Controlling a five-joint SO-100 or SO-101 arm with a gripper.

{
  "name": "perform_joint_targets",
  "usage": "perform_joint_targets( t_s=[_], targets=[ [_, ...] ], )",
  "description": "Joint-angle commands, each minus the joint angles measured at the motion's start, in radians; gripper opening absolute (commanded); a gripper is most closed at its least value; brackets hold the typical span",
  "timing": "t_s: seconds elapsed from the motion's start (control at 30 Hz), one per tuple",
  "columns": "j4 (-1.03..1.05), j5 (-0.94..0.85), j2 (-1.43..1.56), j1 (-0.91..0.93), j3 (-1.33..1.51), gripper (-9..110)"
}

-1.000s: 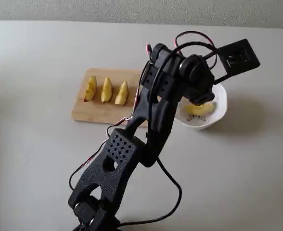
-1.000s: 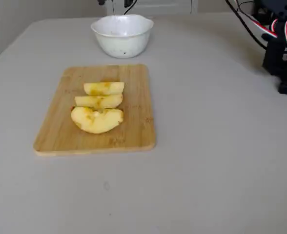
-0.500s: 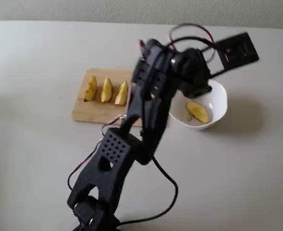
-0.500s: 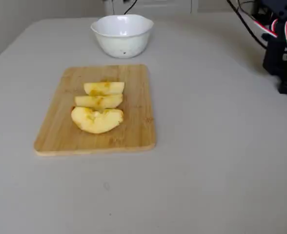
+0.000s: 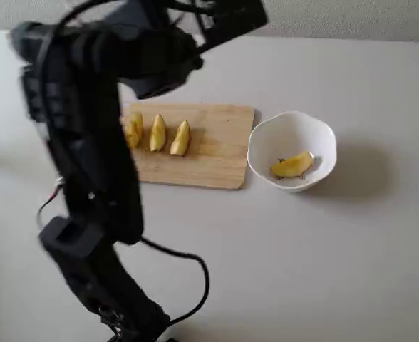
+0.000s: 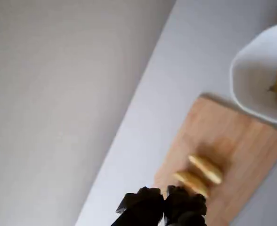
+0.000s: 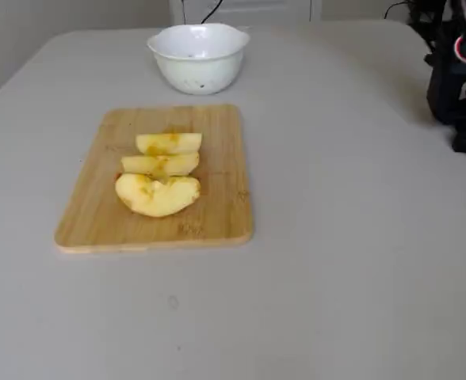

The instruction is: Pick up the rightmost apple slice from the cutting board and place it into the bowl

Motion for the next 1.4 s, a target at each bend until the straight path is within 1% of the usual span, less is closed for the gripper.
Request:
perform_joint_targets(
  t_s=[0.0, 0.13, 0.23, 0.3, 0.37, 0.5, 0.63, 0.83, 0.97, 1.23, 1.37],
  targets=[
    [0.035, 0.152, 0.396, -0.130, 0.339, 0],
    [0.021, 0.267, 0.657, -0.252, 0.618, 0],
    [0.003, 0.354, 0.844, -0.287, 0.807, 0],
    [-0.055, 0.396, 0.996, -0.259, 0.982, 0],
    [-0.146, 0.400, 1.164, -0.196, 1.198, 0],
    [-0.284, 0.365, 1.503, -0.098, 1.614, 0],
    [-0.373, 0.331, 1.730, -0.037, 1.956, 0],
    [-0.426, 0.279, 1.810, 0.031, 2.270, 0],
    [-0.459, 0.278, 1.816, 0.069, 2.427, 0],
    [-0.469, 0.316, 1.816, 0.067, 2.626, 0],
    [-0.476, 0.330, 1.816, 0.071, 2.649, 0]
  ],
)
